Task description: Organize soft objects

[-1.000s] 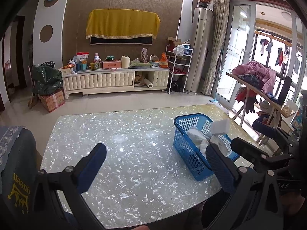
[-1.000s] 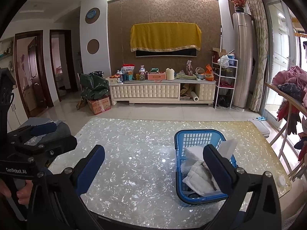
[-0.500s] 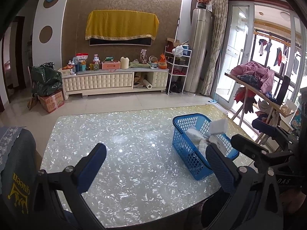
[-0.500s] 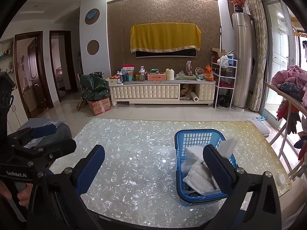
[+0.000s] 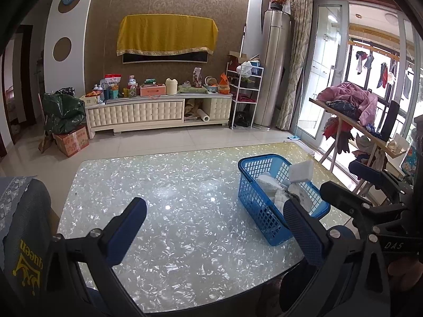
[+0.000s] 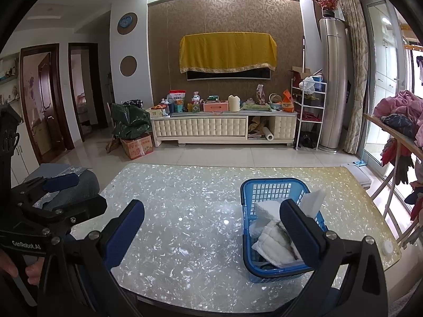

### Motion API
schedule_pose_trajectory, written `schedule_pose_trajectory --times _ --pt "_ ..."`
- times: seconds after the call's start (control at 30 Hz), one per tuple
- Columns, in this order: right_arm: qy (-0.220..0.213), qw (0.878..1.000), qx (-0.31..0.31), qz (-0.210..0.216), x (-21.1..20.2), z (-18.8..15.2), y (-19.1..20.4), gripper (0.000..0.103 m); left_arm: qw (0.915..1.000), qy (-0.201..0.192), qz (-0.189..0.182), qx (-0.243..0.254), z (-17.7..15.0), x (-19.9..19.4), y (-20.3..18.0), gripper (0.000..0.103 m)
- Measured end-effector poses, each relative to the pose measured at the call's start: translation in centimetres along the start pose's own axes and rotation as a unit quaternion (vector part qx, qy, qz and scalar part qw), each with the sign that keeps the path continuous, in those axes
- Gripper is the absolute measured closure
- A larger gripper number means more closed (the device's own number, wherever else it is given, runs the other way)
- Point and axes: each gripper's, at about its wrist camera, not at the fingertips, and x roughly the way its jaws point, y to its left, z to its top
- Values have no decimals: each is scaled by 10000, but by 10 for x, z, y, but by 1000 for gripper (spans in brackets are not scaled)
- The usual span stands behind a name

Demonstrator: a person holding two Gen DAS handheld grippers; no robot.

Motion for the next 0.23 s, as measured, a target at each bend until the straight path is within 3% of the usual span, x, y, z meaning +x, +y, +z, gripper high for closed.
schedule_pose_trajectory --times 0.23 --pt "23 10000 17 3 -1 -1 1 0 10000 3 29 -23 -2 -1 0 0"
